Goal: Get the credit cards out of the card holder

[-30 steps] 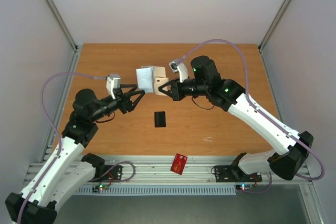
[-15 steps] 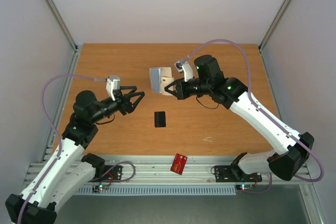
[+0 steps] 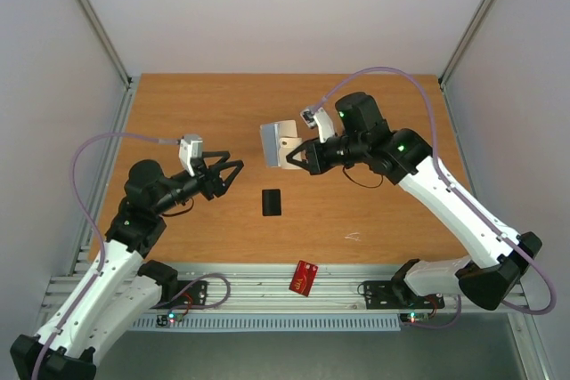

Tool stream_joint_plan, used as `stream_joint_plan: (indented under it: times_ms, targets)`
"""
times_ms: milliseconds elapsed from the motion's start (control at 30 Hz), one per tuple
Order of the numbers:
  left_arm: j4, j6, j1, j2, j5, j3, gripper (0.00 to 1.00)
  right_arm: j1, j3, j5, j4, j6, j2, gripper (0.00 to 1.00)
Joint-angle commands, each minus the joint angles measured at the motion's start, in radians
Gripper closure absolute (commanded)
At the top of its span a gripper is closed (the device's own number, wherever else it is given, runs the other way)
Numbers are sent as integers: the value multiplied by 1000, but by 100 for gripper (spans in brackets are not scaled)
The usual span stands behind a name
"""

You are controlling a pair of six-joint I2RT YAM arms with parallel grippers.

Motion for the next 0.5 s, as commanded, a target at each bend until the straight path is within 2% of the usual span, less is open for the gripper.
stream_joint_plan:
  times_ms: [0, 100, 167, 267, 333, 467]
  targets:
    - [26, -6, 8, -19, -11, -23, 33, -7, 76, -79, -64, -63, -34, 99]
    - [32, -9, 11, -20, -14, -32, 33, -7, 87, -228, -73, -114, -46, 99]
    - [62, -9, 12, -24, 22, -42, 29, -8, 82, -330, -60, -169, -75, 99]
    - [125, 45, 11, -30, 223, -50, 21, -8, 85, -387, -70, -236, -114, 99]
    - [130, 77, 10, -34, 306, -43, 13, -7, 99, -428, -98, -278, -119, 99]
    - [132, 124, 11, -36, 447, -17, 4, -6, 140, -493, -164, -353, -107, 99]
